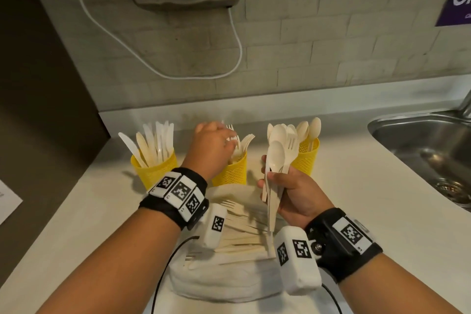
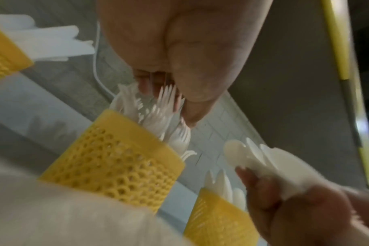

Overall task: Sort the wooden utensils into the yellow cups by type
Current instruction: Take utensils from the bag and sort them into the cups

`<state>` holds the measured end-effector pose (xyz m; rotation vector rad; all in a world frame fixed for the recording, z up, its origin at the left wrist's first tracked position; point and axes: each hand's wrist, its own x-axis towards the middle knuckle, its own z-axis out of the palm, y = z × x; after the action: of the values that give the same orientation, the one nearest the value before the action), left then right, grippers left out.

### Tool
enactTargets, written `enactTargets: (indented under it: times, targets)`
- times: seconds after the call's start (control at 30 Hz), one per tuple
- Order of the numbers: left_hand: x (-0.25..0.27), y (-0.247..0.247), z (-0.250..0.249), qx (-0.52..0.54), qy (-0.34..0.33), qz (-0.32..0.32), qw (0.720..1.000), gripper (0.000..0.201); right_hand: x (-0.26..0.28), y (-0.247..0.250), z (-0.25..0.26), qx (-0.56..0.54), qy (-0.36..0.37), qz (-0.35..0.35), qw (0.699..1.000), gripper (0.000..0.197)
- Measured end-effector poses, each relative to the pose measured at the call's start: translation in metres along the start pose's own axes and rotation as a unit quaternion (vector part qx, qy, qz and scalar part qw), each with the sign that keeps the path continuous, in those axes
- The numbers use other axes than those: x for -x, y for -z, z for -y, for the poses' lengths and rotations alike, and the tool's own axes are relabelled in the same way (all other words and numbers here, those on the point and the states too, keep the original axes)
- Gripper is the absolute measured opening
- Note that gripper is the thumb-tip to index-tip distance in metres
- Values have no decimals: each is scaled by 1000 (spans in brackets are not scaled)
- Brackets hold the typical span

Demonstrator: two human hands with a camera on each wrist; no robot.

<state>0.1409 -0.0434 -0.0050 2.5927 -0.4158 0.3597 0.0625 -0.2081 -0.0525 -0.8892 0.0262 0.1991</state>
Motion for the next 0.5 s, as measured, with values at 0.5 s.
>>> enactTargets:
  times: [0.5]
  targets:
    - [56, 36, 2, 375, 118, 21, 919, 9, -13, -48, -16, 40, -18, 82, 996, 29]
